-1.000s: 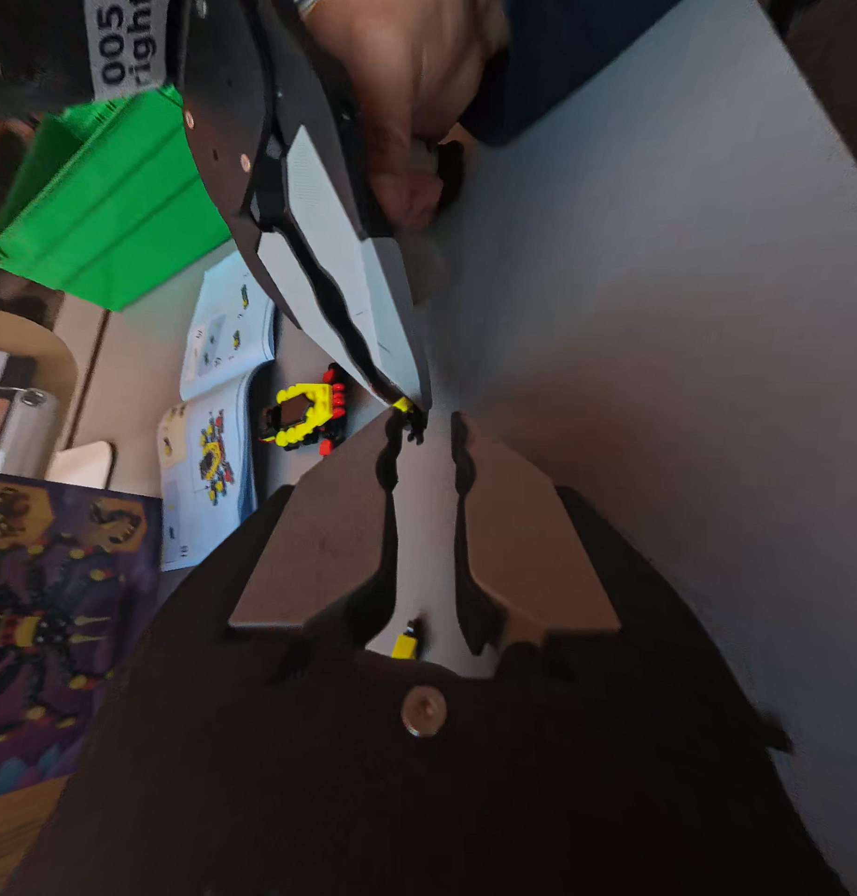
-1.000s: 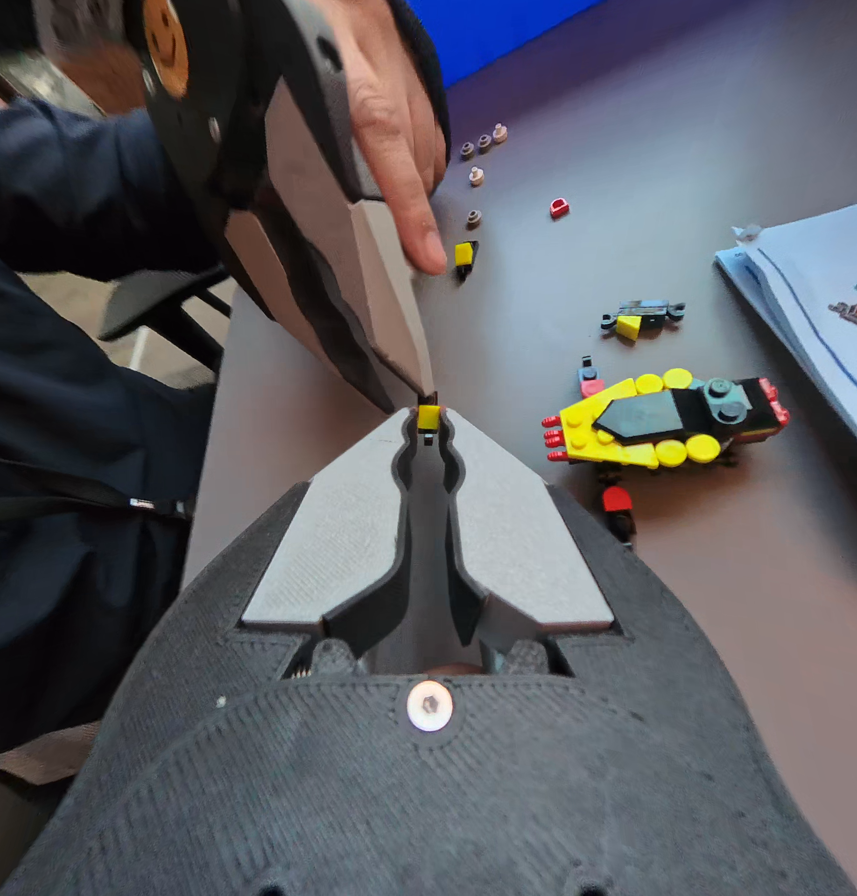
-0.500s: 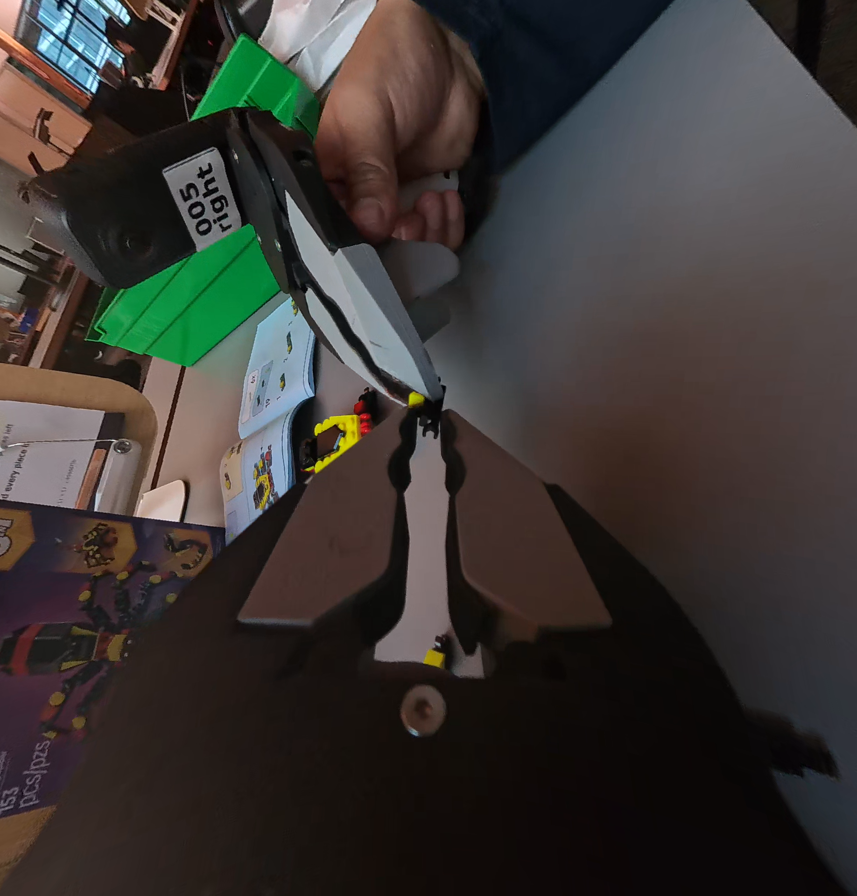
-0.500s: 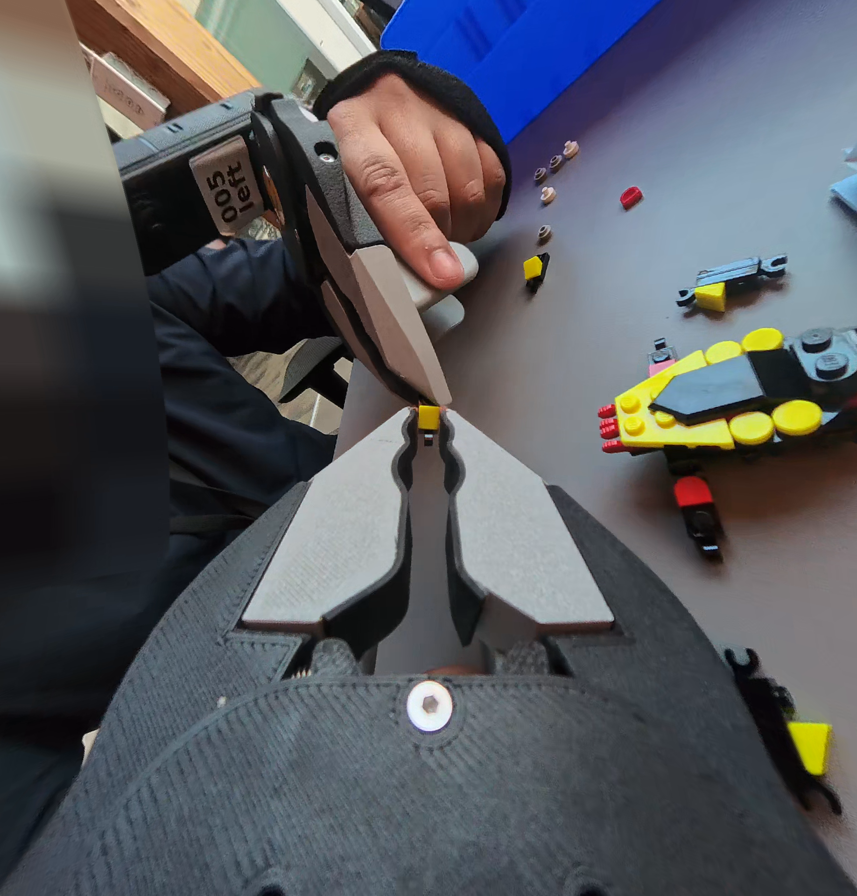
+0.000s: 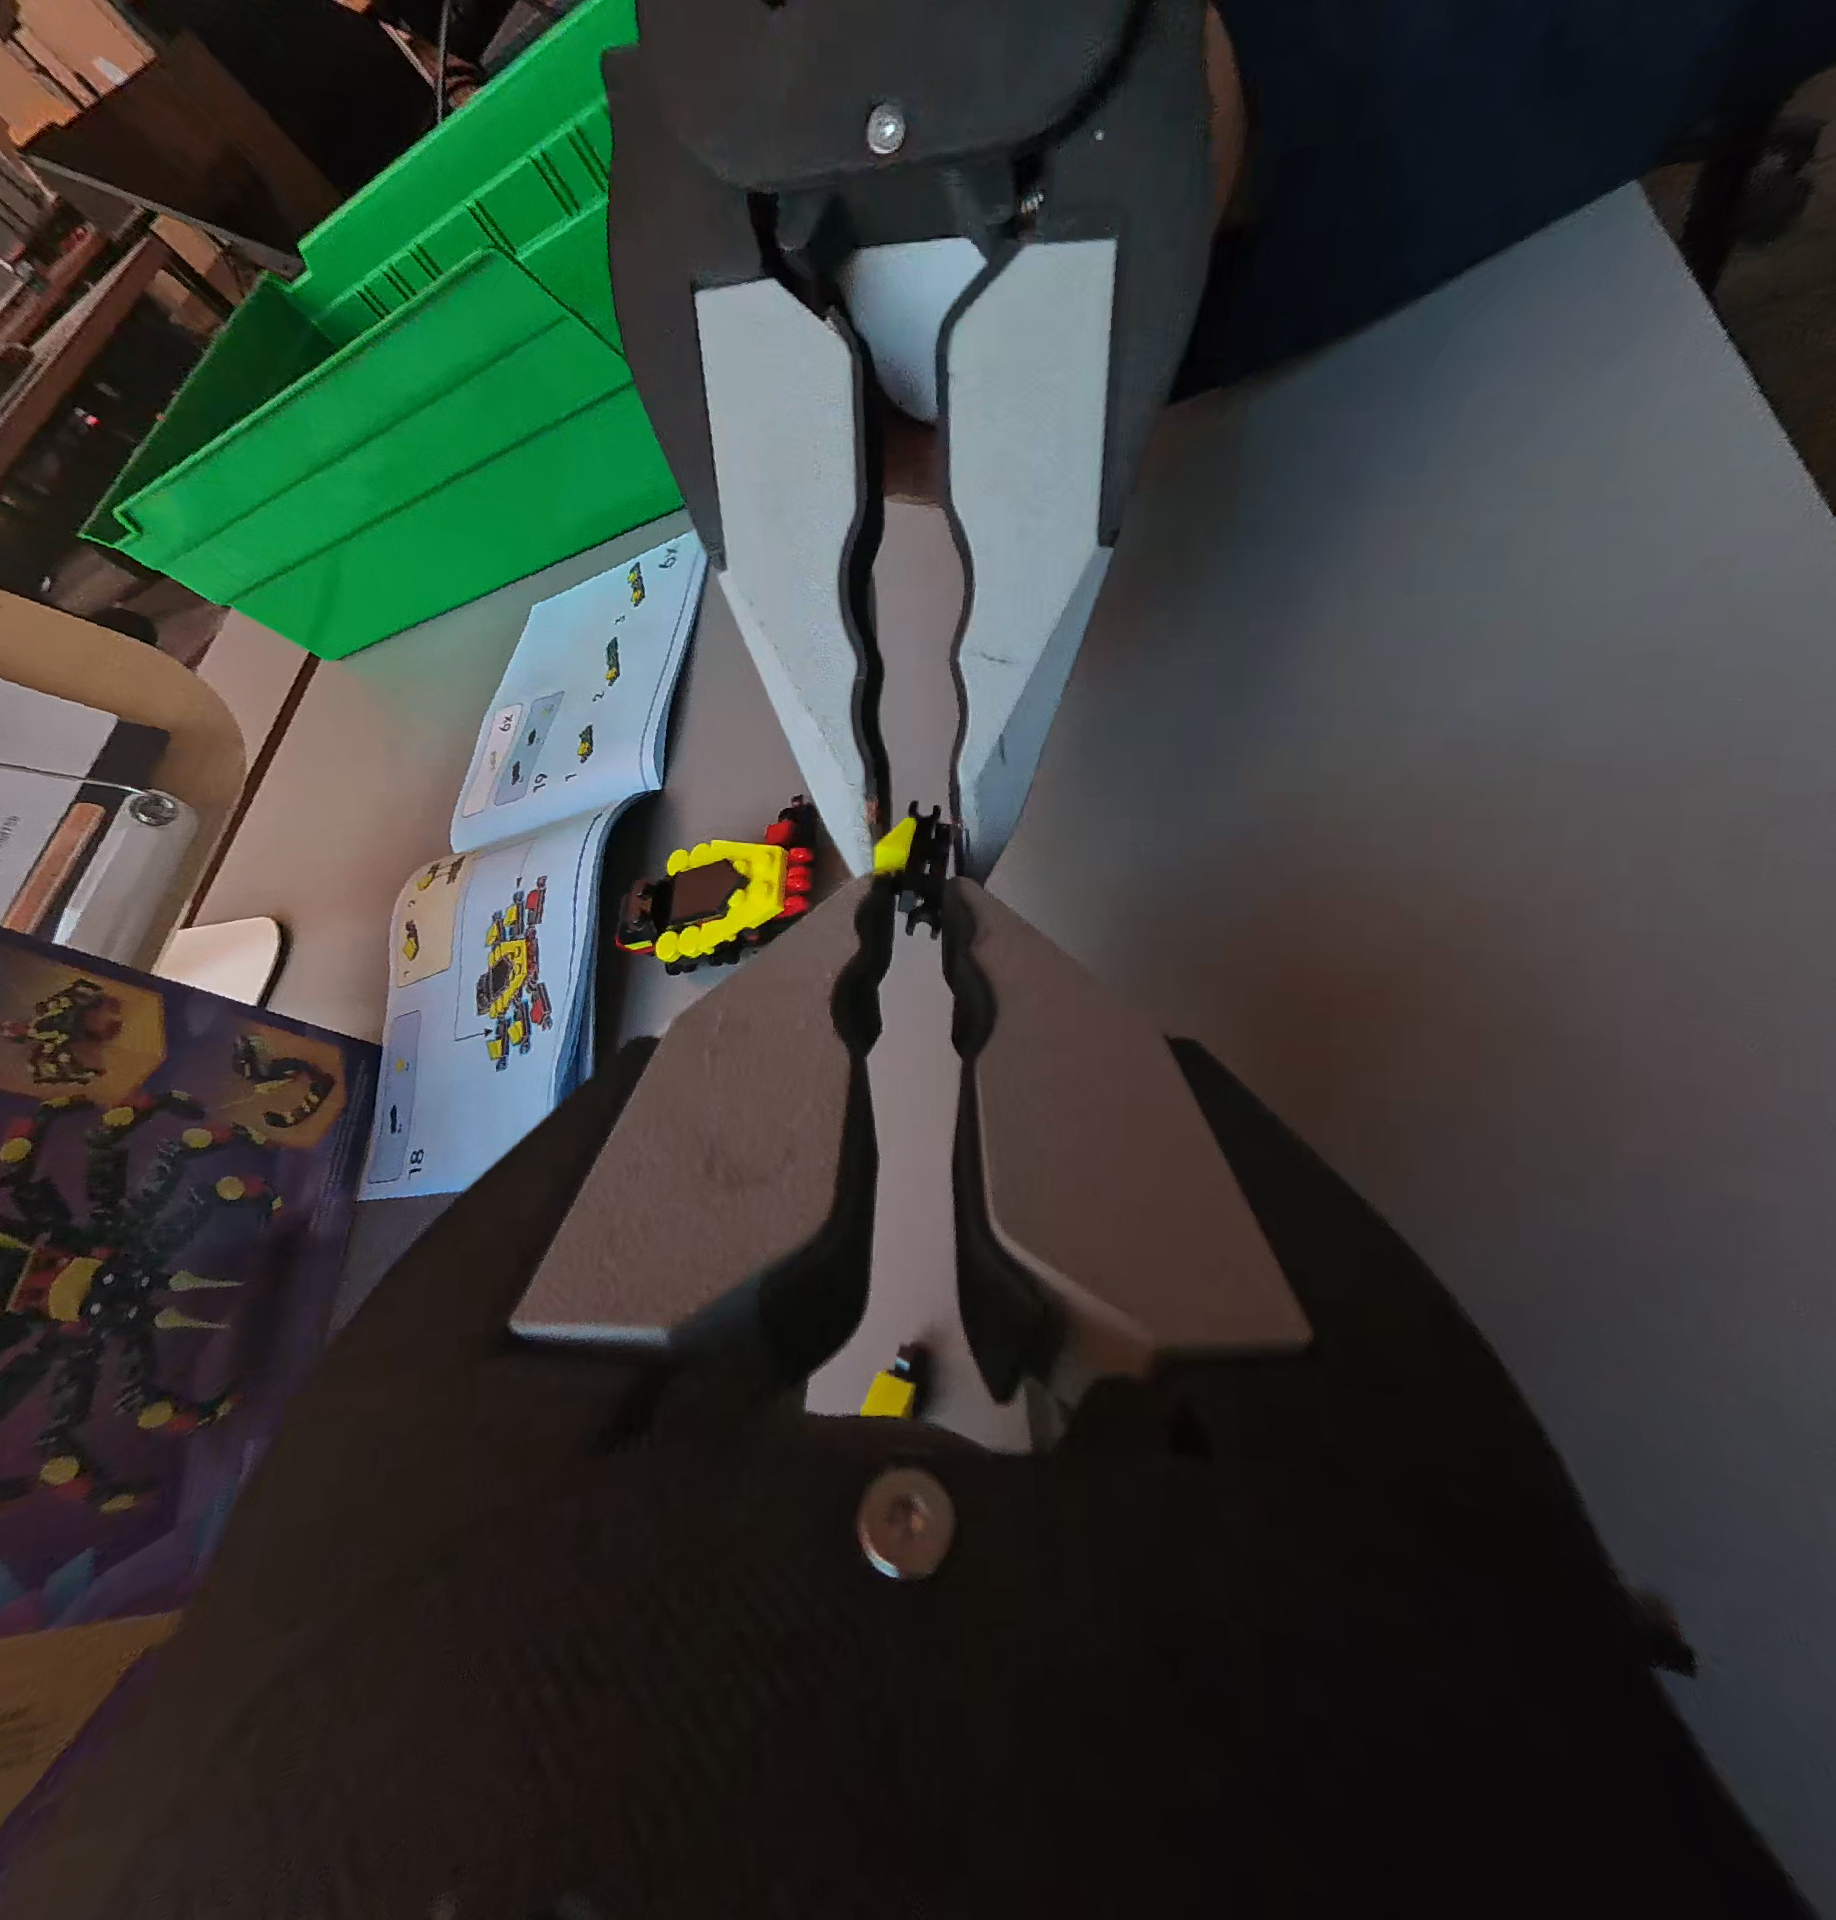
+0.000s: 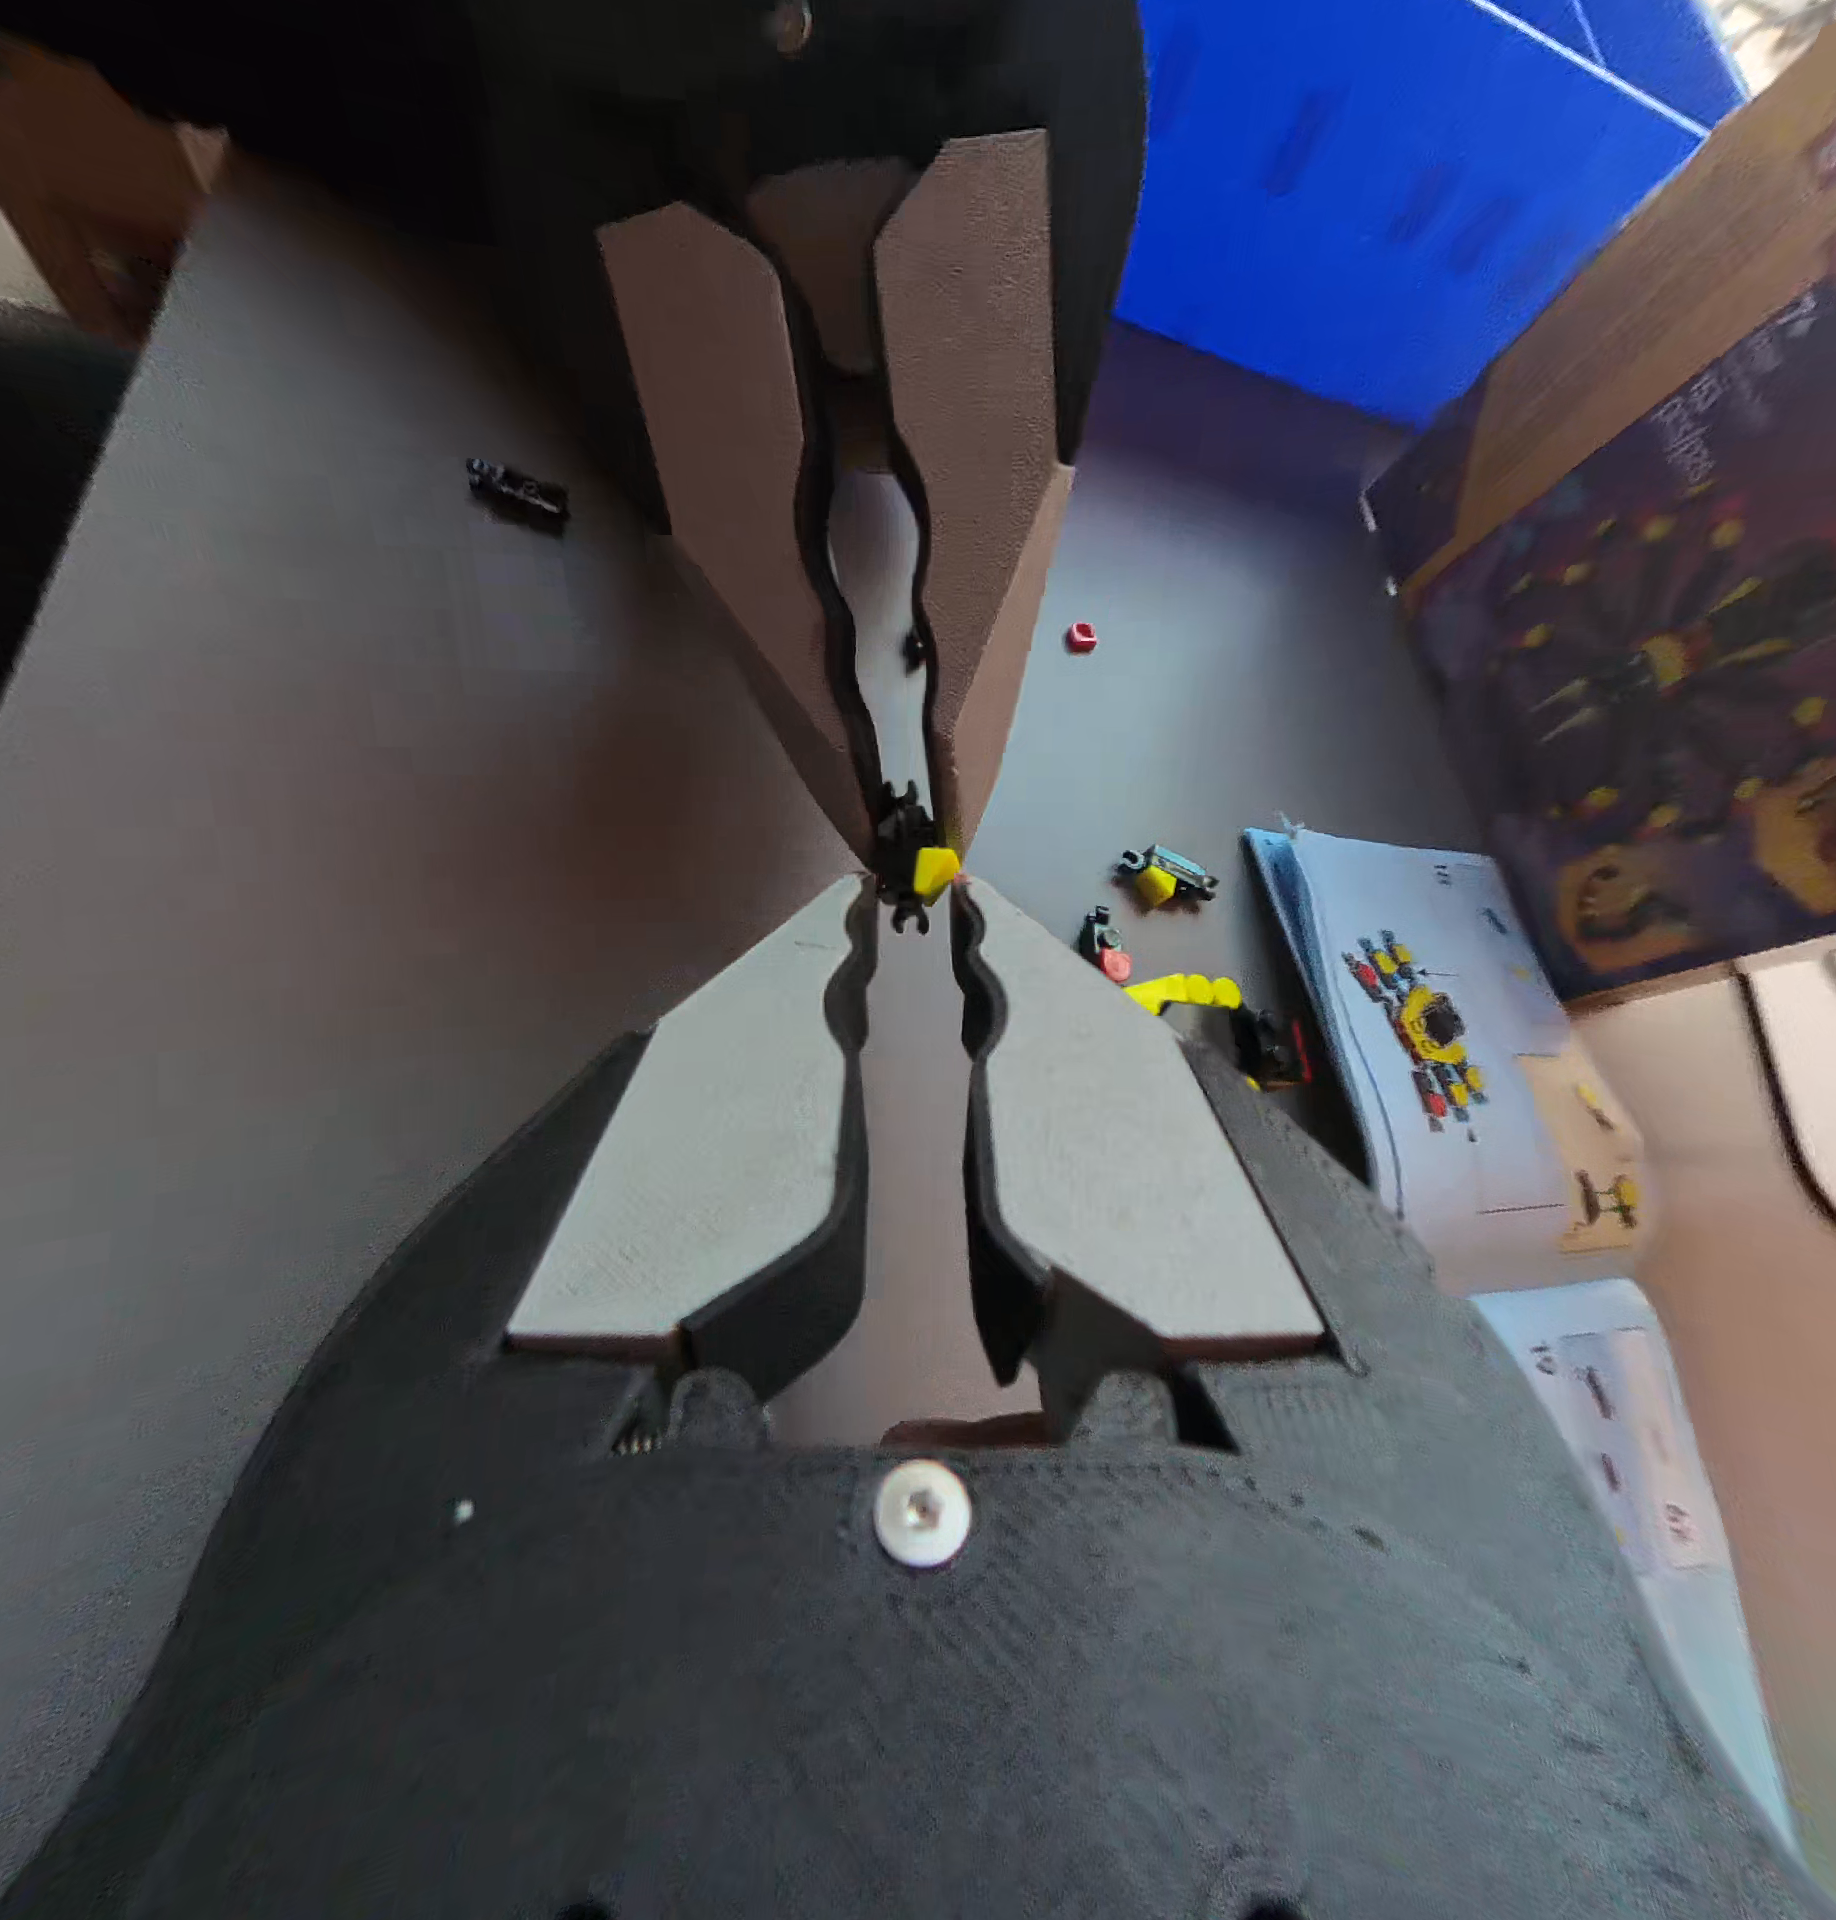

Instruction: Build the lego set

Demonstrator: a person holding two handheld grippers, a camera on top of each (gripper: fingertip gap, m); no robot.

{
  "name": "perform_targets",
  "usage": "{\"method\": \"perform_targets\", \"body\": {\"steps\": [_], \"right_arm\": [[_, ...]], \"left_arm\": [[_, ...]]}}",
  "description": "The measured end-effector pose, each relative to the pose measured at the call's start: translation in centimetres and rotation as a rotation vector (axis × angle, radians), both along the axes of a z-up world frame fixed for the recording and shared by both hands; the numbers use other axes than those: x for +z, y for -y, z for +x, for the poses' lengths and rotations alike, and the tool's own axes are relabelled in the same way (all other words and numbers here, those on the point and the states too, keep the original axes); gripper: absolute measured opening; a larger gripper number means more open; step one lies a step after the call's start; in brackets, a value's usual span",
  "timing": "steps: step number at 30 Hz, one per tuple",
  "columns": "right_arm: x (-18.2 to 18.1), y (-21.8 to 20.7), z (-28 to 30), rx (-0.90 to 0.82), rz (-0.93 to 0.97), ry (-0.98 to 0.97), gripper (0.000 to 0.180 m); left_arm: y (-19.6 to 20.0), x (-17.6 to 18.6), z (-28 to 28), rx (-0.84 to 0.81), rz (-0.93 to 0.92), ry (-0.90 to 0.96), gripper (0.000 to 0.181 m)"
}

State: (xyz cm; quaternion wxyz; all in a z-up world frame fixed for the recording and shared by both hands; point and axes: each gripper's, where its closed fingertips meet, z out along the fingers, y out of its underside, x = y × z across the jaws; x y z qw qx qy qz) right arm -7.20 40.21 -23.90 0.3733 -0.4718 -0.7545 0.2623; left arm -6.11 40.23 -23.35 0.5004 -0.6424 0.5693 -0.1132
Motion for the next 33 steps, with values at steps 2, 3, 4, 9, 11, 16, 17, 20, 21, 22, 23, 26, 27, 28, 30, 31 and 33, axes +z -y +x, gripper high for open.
{"method": "perform_targets", "body": {"steps": [2, 3, 4, 9, 11, 16, 17, 20, 21, 22, 23, 26, 27, 28, 30, 31, 33], "right_arm": [[-0.2, -0.2, 0.0, -0.012, 0.029, 0.009, 0.013], [-0.2, -0.3, 0.0, -0.020, 0.033, 0.010, 0.018], [-0.2, -0.3, 0.0, -0.020, 0.030, 0.009, 0.020], [0.1, -0.1, 0.0, -0.014, 0.072, -0.005, 0.012], [0.4, -0.2, 0.0, -0.021, 0.113, -0.018, 0.011], [1.5, -0.8, 0.0, -0.054, 0.126, -0.066, 0.008], [1.6, -0.8, 0.1, -0.055, 0.118, -0.072, 0.007], [1.4, -0.8, 0.2, -0.054, 0.113, -0.061, 0.007], [1.2, -0.8, 0.2, -0.053, 0.119, -0.054, 0.008], [1.1, -0.8, 0.2, -0.053, 0.130, -0.046, 0.007], [1.0, -0.8, 0.2, -0.053, 0.141, -0.042, 0.007], [0.9, -0.8, 0.2, -0.052, 0.156, -0.037, 0.007], [0.9, -0.8, 0.2, -0.051, 0.155, -0.038, 0.007], [0.9, -0.8, 0.2, -0.048, 0.149, -0.037, 0.007], [0.9, -0.8, 0.2, -0.050, 0.154, -0.035, 0.008], [0.9, -0.9, 0.2, -0.056, 0.168, -0.037, 0.008], [0.7, -1.1, 0.2, -0.064, 0.191, -0.027, 0.008]], "left_arm": [[0.0, -0.3, 0.0, 0.002, -0.016, -0.008, 0.006], [0.0, -0.4, 0.0, 0.002, -0.024, -0.010, 0.006], [0.0, -0.4, 0.1, 0.003, -0.021, -0.010, 0.006], [-0.1, 0.0, 0.0, 0.007, 0.013, 0.002, 0.006], [-0.2, 0.3, 0.0, 0.008, 0.055, -0.002, 0.007], [-0.5, 1.5, -0.1, 0.021, 0.229, 0.009, 0.009], [-0.7, 1.6, -0.1, 0.027, 0.251, 0.001, 0.008], [-0.6, 1.5, 0.0, 0.021, 0.298, -0.020, 0.010], [-0.7, 1.5, 0.0, 0.029, 0.314, -0.029, 0.012], [-0.8, 1.4, 0.0, 0.035, 0.322, -0.041, 0.013], [-0.8, 1.2, 0.0, 0.034, 0.324, -0.052, 0.012], [-0.7, 1.0, 0.0, 0.028, 0.323, -0.064, 0.009], [-0.7, 1.0, 0.0, 0.023, 0.330, -0.068, 0.007], [-0.6, 1.0, 0.0, 0.012, 0.333, -0.080, 0.007], [-0.6, 0.9, 0.0, 0.003, 0.311, -0.100, 0.007], [-0.8, 0.9, 0.0, 0.009, 0.299, -0.101, 0.007], [-0.9, 0.7, 0.0, 0.013, 0.302, -0.114, 0.007]]}}
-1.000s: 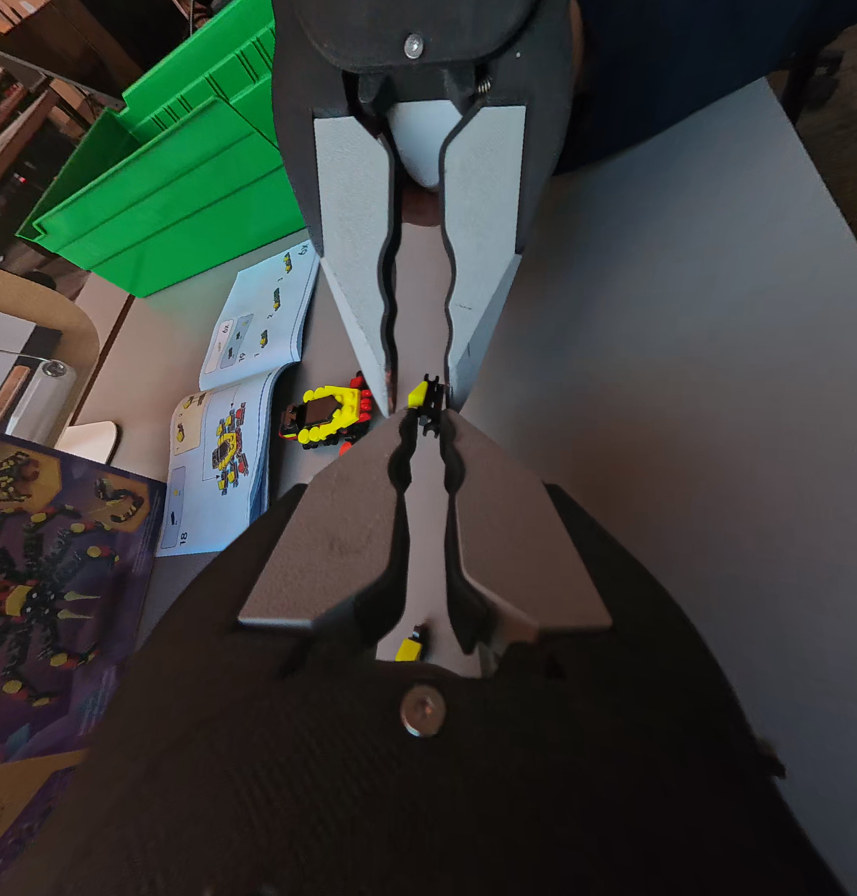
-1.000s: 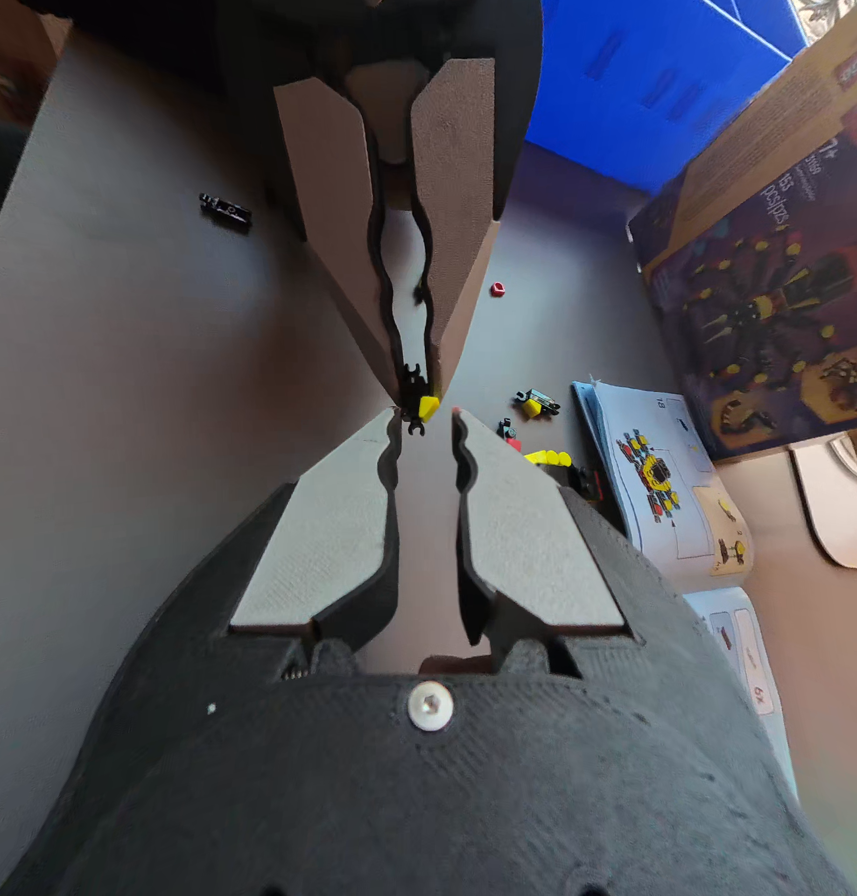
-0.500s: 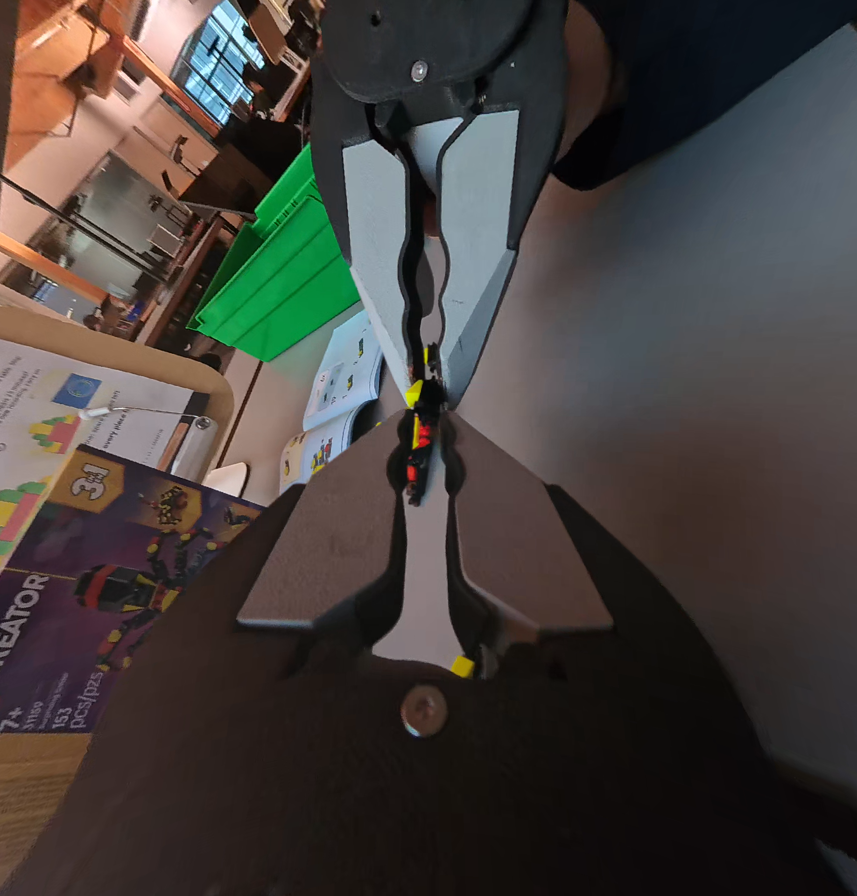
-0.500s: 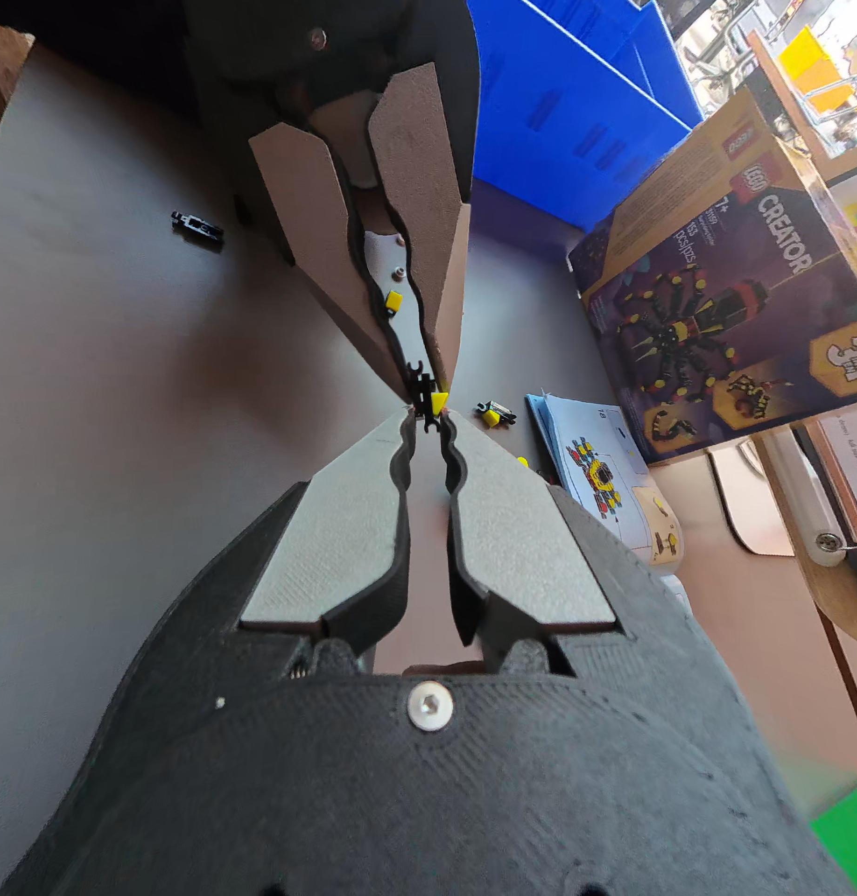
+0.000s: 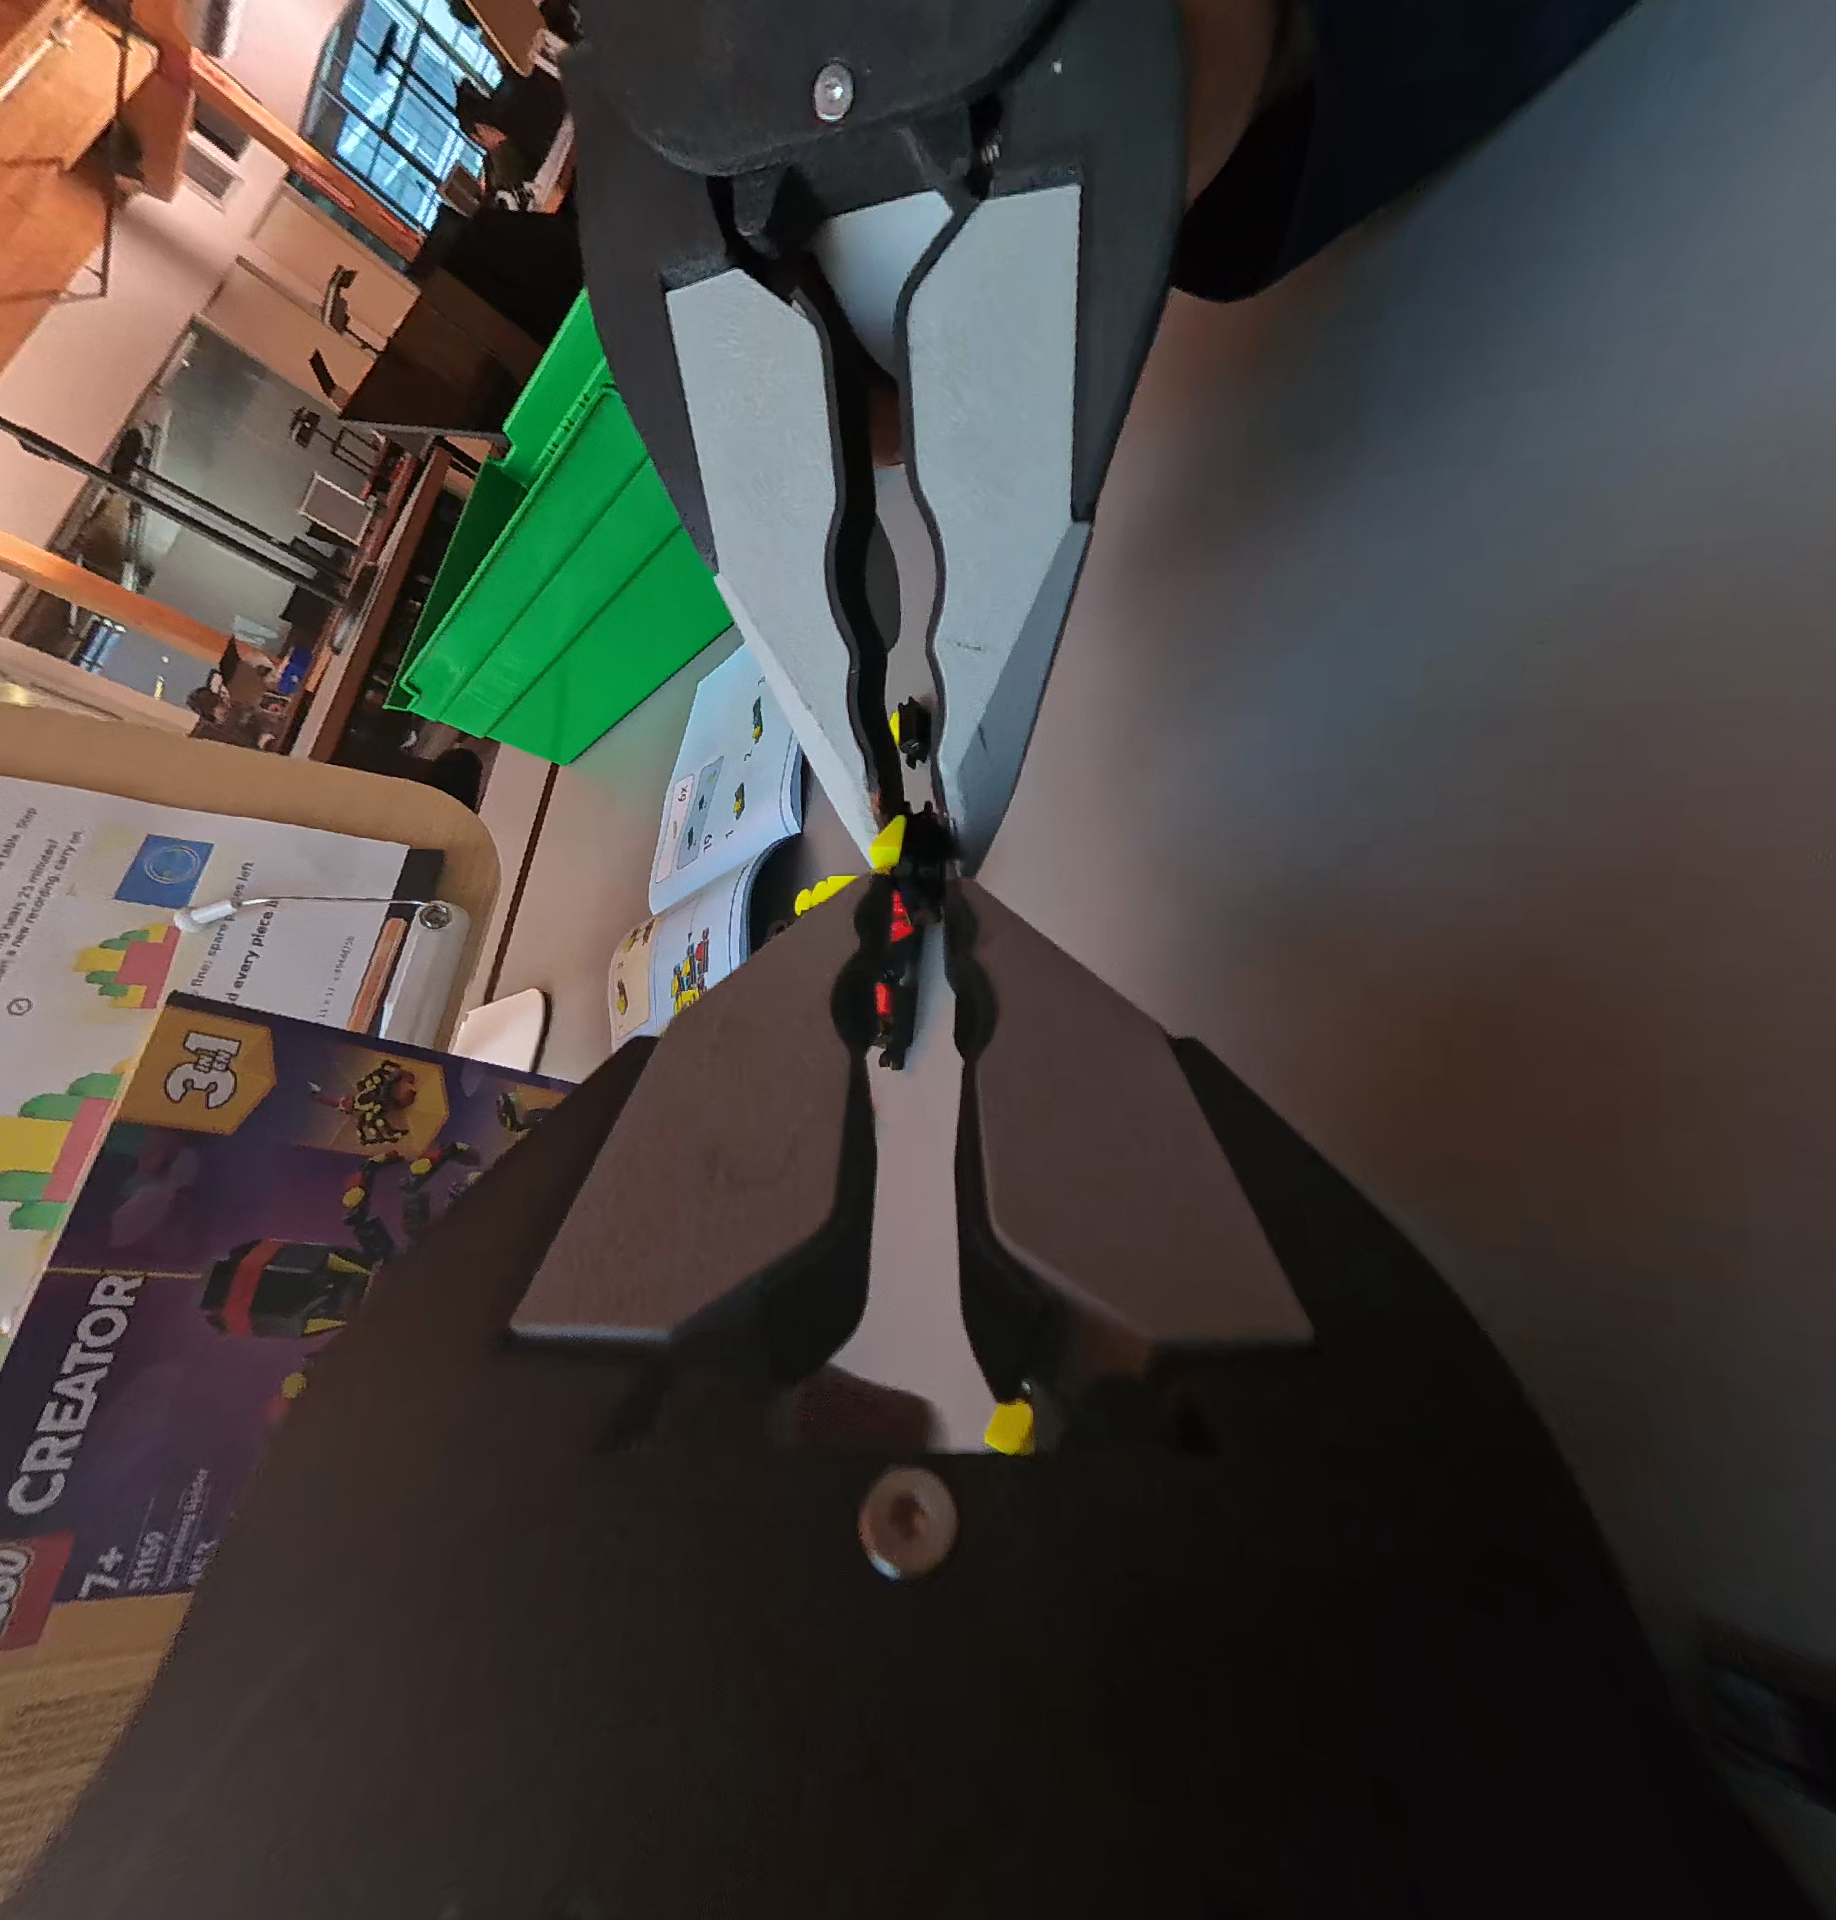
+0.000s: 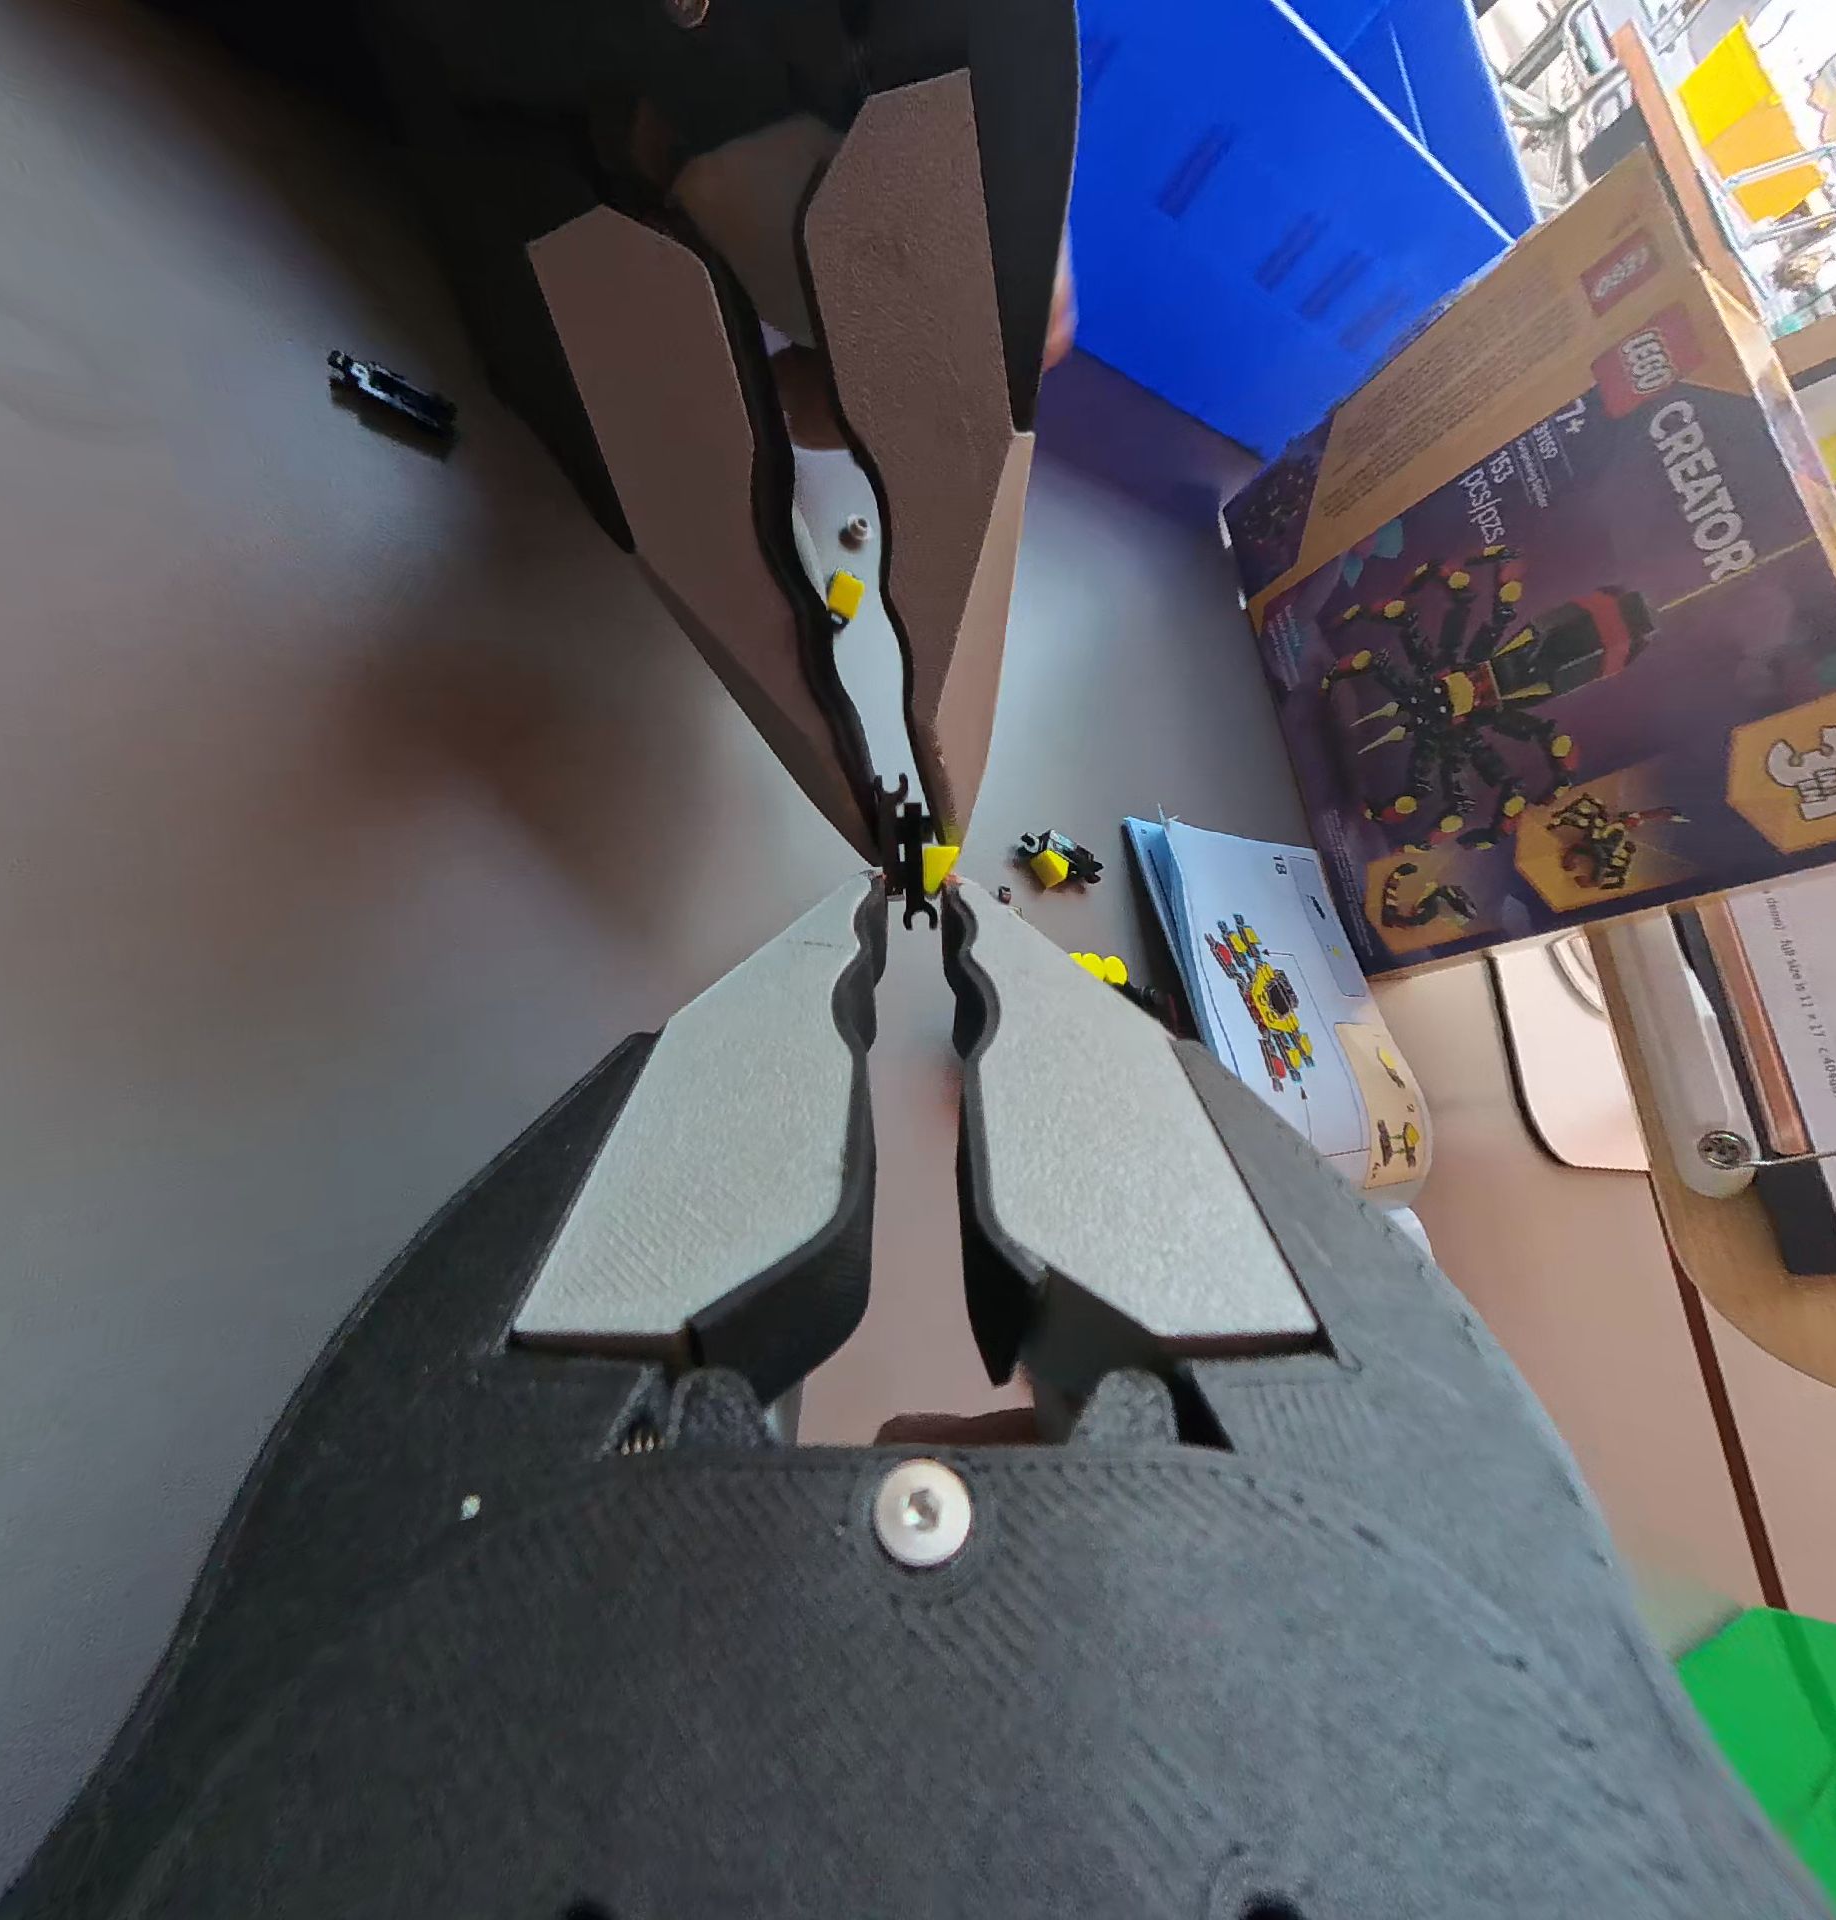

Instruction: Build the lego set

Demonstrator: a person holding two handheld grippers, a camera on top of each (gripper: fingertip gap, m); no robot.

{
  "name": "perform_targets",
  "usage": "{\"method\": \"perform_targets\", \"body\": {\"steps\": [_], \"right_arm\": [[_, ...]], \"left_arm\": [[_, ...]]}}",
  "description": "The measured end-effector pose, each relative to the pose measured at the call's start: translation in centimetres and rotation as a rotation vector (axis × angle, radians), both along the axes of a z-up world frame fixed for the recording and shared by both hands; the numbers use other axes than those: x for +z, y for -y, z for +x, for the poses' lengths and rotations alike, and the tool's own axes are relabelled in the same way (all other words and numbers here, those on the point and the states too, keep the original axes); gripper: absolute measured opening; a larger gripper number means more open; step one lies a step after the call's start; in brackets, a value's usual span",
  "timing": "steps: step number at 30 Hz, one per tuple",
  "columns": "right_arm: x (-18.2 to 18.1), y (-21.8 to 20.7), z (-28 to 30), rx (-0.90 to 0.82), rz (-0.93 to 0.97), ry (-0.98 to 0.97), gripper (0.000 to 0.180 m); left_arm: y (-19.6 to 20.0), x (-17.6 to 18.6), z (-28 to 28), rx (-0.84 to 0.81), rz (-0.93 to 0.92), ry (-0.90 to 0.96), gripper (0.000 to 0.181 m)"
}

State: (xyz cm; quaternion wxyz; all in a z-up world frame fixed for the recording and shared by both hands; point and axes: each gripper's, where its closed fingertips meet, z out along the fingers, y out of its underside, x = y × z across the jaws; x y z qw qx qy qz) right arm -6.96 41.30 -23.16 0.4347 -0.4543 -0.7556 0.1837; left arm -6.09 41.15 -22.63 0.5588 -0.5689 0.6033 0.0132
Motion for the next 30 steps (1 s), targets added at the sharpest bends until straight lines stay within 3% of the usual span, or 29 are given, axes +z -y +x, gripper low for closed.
{"method": "perform_targets", "body": {"steps": [8, 13, 17, 30], "right_arm": [[0.1, -0.9, 0.2, -0.042, 0.011, -0.004, 0.007], [0.5, -0.6, 0.1, -0.034, 0.030, -0.018, 0.007], [-1.1, -0.4, 0.2, -0.032, 0.088, 0.079, 0.008], [-2.3, -0.6, 0.2, -0.047, 0.172, 0.135, 0.007]], "left_arm": [[-1.0, 0.4, 0.3, 0.036, 0.328, -0.088, 0.008], [-0.7, 0.8, 0.2, 0.024, 0.255, -0.094, 0.007], [-0.5, -0.9, 0.2, 0.035, 0.135, -0.176, 0.005], [-0.5, -2.0, 0.0, 0.054, 0.078, -0.217, 0.005]]}}
